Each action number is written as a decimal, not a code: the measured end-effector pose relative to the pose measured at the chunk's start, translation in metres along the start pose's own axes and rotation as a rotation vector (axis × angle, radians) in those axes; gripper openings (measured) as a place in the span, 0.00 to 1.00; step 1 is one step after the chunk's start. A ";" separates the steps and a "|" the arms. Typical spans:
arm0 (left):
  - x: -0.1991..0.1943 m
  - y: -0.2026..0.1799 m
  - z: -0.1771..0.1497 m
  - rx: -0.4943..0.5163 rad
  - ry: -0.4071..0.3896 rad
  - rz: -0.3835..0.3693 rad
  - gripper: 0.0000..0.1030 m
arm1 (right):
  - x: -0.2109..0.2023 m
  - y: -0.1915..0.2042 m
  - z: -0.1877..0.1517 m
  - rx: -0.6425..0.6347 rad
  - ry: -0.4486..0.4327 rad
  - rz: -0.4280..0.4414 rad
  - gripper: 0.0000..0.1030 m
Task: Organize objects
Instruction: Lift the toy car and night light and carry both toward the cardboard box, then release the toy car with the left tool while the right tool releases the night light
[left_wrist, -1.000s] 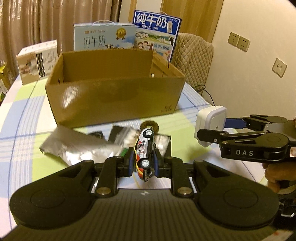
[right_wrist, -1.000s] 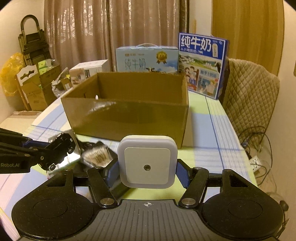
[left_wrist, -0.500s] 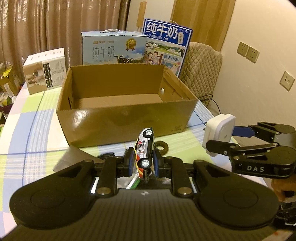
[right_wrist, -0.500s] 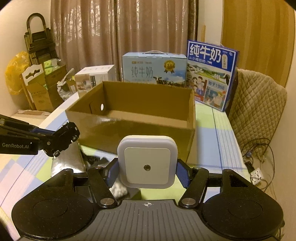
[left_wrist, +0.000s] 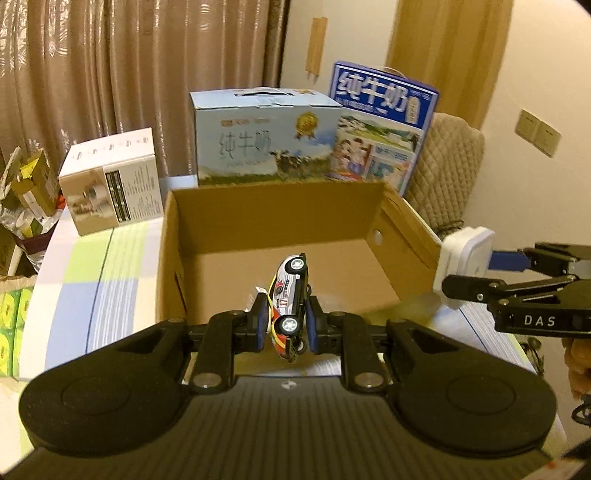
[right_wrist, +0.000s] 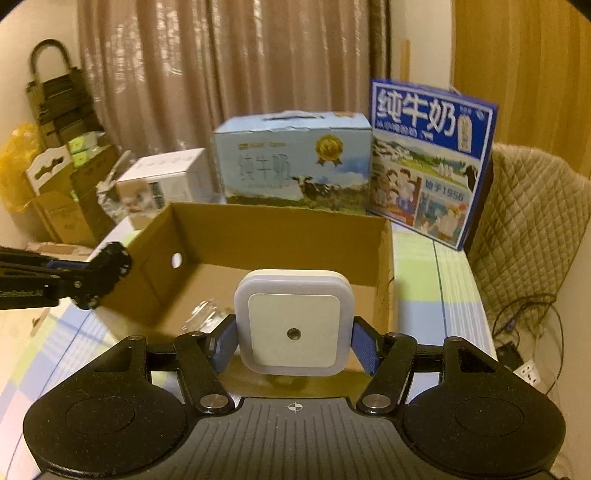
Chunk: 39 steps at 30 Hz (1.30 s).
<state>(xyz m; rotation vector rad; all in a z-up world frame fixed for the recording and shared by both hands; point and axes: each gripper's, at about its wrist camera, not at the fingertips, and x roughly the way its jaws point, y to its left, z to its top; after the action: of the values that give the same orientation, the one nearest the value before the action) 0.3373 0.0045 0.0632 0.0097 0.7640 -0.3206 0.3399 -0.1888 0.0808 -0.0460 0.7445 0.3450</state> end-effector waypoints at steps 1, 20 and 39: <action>0.006 0.005 0.005 -0.008 0.002 0.004 0.16 | 0.005 -0.002 0.002 0.009 0.005 -0.004 0.60; 0.066 0.023 0.022 -0.033 0.051 0.027 0.16 | 0.042 -0.006 0.011 0.014 0.033 -0.024 0.60; 0.063 0.025 0.017 -0.024 0.045 0.039 0.35 | 0.040 -0.006 0.008 0.028 0.033 -0.016 0.60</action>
<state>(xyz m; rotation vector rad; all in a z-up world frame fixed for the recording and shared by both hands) 0.3990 0.0084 0.0301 0.0091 0.8112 -0.2749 0.3745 -0.1819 0.0594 -0.0317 0.7814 0.3194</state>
